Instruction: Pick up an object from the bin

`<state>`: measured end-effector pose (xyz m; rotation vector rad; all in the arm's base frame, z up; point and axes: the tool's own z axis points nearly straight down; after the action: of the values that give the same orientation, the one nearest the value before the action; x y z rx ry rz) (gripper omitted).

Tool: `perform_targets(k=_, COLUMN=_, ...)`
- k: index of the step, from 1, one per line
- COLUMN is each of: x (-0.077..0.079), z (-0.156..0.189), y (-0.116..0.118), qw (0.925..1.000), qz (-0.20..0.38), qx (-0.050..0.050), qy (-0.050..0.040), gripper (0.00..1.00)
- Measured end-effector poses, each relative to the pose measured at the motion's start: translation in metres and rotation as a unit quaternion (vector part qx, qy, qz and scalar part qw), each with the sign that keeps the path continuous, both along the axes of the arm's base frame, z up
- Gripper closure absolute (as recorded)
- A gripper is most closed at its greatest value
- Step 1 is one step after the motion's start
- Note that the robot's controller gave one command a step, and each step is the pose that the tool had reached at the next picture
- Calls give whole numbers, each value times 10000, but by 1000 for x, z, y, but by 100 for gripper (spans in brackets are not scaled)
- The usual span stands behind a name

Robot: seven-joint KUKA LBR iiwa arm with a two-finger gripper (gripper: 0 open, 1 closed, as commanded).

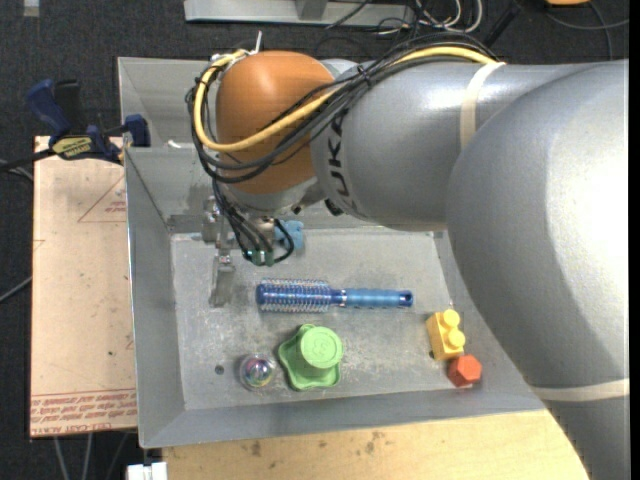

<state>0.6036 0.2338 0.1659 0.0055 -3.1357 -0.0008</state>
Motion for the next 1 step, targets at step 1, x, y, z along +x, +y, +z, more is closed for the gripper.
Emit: perform_targets(k=1, x=18, z=-90, y=-72, qw=9999, qz=100, qx=-20, qy=-2, gripper=0)
